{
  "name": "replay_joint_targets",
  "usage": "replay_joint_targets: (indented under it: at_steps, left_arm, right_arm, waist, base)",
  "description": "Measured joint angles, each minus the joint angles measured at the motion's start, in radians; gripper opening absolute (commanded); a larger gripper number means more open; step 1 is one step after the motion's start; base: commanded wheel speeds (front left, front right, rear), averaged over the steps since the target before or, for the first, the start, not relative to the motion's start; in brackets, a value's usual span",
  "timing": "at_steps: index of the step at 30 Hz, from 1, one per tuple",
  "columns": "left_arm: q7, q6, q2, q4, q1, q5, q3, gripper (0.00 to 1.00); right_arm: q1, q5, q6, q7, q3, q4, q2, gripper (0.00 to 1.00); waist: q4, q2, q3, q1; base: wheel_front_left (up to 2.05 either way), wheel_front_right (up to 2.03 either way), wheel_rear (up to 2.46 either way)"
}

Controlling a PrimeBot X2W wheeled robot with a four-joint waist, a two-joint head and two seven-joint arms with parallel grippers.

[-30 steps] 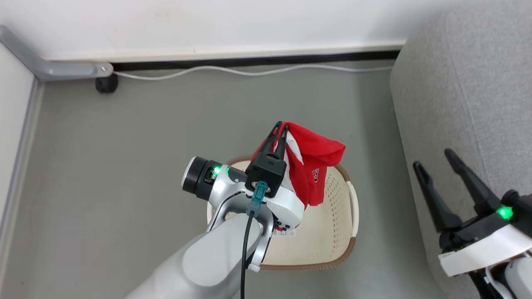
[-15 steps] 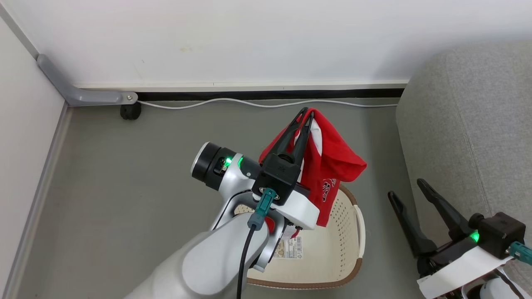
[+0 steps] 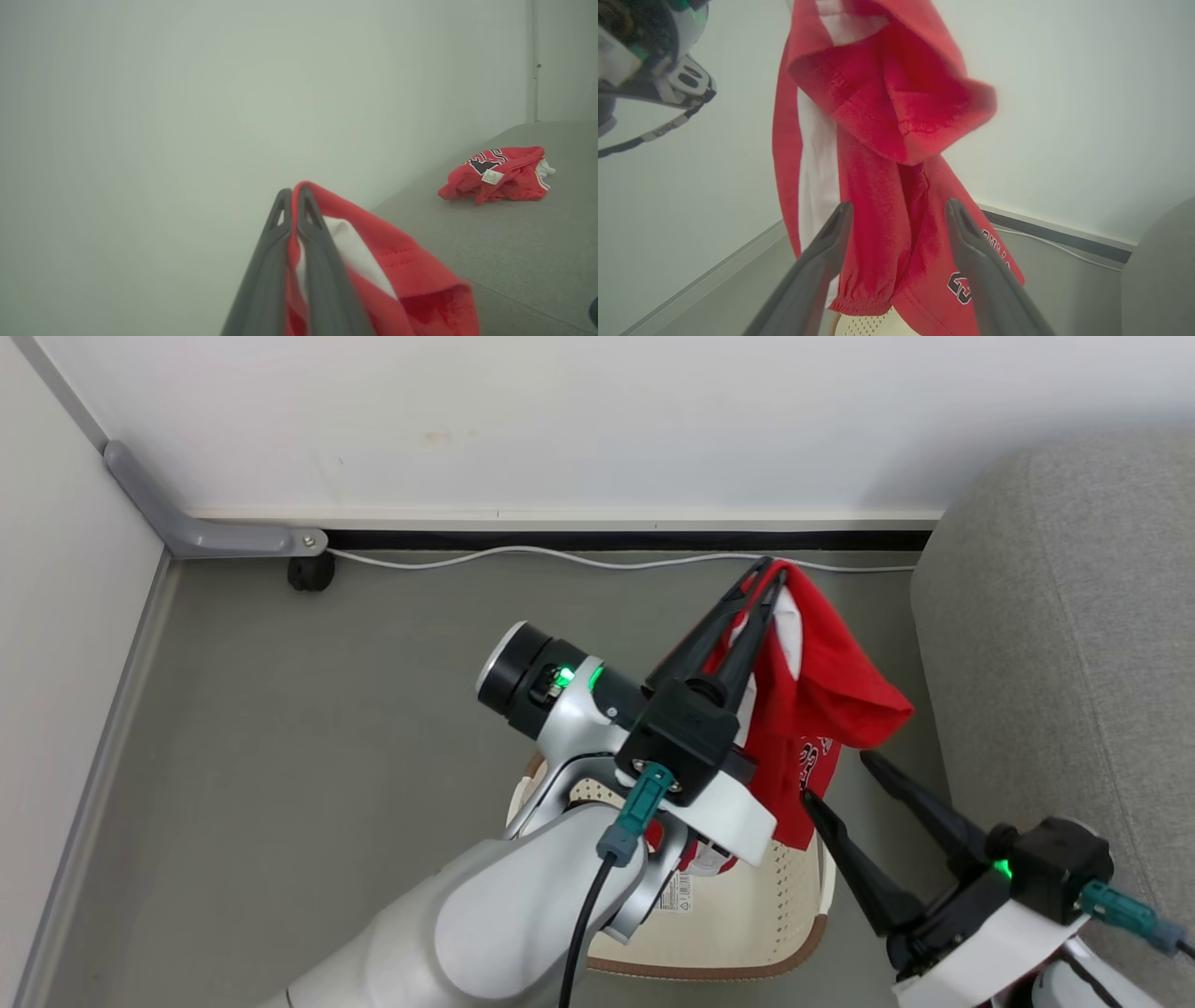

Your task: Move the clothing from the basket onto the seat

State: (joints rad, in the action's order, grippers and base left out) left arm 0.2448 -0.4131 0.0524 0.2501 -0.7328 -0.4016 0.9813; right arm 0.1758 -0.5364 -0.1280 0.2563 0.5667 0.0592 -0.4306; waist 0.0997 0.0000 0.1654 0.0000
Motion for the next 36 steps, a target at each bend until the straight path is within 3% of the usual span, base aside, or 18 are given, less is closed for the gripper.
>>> replay_joint_targets:
  at_steps: [14, 21, 29, 30, 31, 32, 36]
  left_arm:
    - [-0.016, 0.024, -0.006, -0.034, -0.09, -0.026, 0.104, 0.0]
    - [-0.014, 0.025, -0.006, -0.054, -0.124, -0.084, 0.173, 0.0]
    - [0.0, 0.008, -0.006, -0.062, -0.142, -0.143, 0.233, 0.0]
    - [0.002, 0.007, -0.006, -0.061, -0.142, -0.148, 0.236, 0.0]
    - [0.002, 0.007, -0.006, -0.059, -0.142, -0.154, 0.239, 0.0]
    - [0.003, 0.006, -0.006, -0.057, -0.142, -0.157, 0.242, 0.0]
    - [0.004, -0.012, -0.005, -0.042, -0.142, -0.165, 0.246, 0.0]
  right_arm:
    - [0.182, -0.001, 0.0, 0.0, 0.078, -0.036, -0.063, 1.0]
    - [0.231, -0.001, 0.0, 0.0, 0.185, 0.069, -0.067, 1.0]
    - [0.302, -0.02, 0.0, 0.0, 0.282, 0.157, -0.028, 1.0]
    - [0.308, -0.024, 0.0, 0.0, 0.285, 0.162, -0.024, 0.94]
    - [0.313, -0.027, 0.0, 0.0, 0.286, 0.163, -0.021, 0.36]
    - [0.317, -0.032, 0.0, 0.0, 0.286, 0.163, -0.019, 0.0]
    - [0.318, -0.052, 0.0, 0.0, 0.273, 0.156, -0.021, 0.0]
  waist:
    - [0.047, 0.0, 0.033, 0.0]
    - [0.079, 0.0, 0.032, 0.0]
    - [0.108, 0.0, 0.034, 0.0]
    - [0.108, 0.0, 0.034, 0.0]
    - [0.108, 0.0, 0.035, 0.0]
    - [0.108, 0.0, 0.035, 0.0]
    - [0.098, 0.0, 0.039, 0.0]
  base:
    - [0.0, 0.0, 0.0]
    - [0.0, 0.0, 0.0]
    - [0.0, 0.0, 0.0]
    - [0.0, 0.0, 0.0]
    - [0.0, 0.0, 0.0]
    - [0.0, 0.0, 0.0]
    - [0.0, 0.0, 0.0]
